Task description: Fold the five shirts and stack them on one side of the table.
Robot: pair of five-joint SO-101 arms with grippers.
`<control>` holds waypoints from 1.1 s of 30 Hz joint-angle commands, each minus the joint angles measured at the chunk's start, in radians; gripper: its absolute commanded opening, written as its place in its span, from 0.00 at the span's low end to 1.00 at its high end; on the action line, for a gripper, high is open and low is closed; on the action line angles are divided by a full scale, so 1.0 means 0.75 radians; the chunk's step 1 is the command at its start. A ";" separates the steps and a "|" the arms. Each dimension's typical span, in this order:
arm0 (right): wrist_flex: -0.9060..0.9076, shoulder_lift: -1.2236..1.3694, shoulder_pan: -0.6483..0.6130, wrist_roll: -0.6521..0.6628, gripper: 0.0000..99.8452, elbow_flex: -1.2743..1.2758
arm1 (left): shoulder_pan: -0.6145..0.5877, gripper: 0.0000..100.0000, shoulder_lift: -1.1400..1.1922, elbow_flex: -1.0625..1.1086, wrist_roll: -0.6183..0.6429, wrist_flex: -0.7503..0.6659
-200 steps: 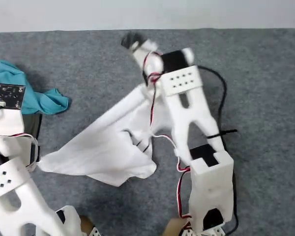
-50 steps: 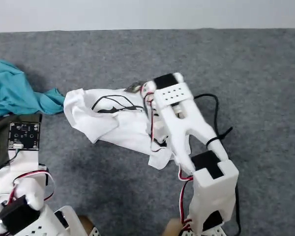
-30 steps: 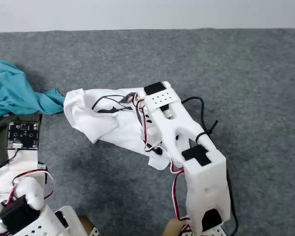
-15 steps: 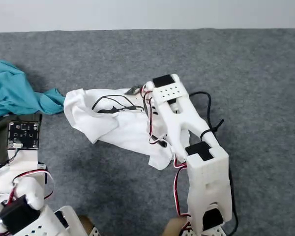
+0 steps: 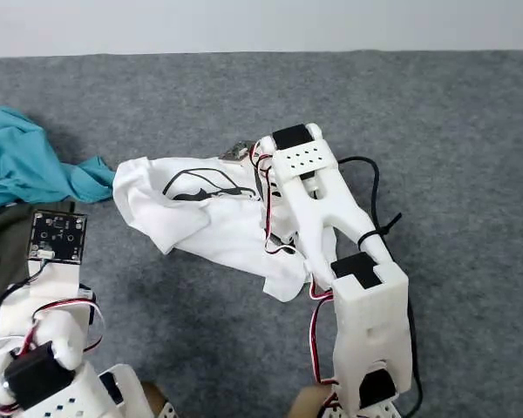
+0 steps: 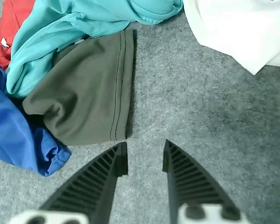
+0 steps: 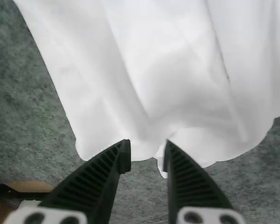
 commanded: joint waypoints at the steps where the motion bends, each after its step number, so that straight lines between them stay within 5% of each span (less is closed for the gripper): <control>1: 0.050 -0.097 0.005 -0.041 0.18 -0.065 | 0.010 0.14 -0.006 -0.007 -0.010 -0.020; 21: 0.017 0.185 -0.042 -0.027 0.18 -0.074 | 0.014 0.14 -0.006 0.021 -0.008 -0.025; 33: 0.052 -0.021 0.007 0.108 0.06 -0.129 | 0.014 0.14 -0.006 0.019 -0.008 -0.029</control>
